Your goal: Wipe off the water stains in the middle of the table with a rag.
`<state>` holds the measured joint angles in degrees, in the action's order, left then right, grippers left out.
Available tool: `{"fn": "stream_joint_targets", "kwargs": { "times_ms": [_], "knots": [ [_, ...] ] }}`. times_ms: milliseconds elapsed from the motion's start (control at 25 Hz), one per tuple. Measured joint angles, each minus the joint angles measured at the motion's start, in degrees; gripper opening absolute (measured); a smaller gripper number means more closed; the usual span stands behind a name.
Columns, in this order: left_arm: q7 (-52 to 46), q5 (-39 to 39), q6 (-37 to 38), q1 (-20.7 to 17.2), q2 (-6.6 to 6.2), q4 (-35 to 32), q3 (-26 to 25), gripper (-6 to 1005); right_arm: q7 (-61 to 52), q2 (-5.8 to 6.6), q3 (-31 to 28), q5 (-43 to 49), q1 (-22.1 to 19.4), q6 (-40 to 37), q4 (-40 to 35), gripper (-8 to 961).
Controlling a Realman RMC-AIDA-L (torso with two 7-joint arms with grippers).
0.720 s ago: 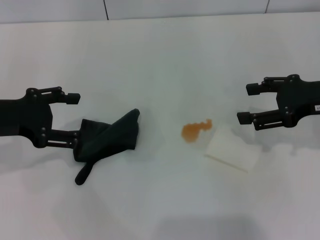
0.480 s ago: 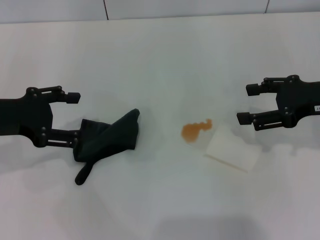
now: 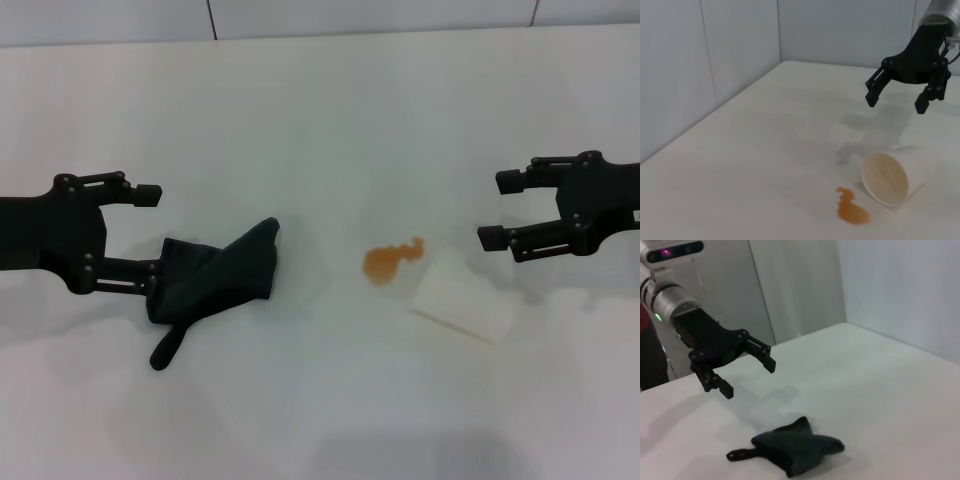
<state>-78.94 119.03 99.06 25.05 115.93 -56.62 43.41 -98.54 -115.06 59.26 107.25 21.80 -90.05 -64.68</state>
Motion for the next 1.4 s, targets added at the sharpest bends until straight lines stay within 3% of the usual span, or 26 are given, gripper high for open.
{"fn": "stream_joint_targets", "kwargs": {
  "times_ms": [480, 800, 1400],
  "knots": [
    [0.0, 0.3, 0.0, 0.3, 0.0, 0.0, 0.7, 887, -11.7, 0.01, 1.3, 12.3, -1.2, -4.8, -12.9, 825],
    [0.0, 0.3, 0.0, 0.4, -0.02, 0.0, 2.2, 887, -18.6, 0.09, 6.9, 19.8, -0.5, -6.4, -19.2, 820],
    [0.4, 0.3, 0.1, 0.5, 0.0, -0.2, 3.1, 884, -29.8, -0.22, 19.4, 28.8, 6.4, -6.3, -22.3, 812]
  ]
}}
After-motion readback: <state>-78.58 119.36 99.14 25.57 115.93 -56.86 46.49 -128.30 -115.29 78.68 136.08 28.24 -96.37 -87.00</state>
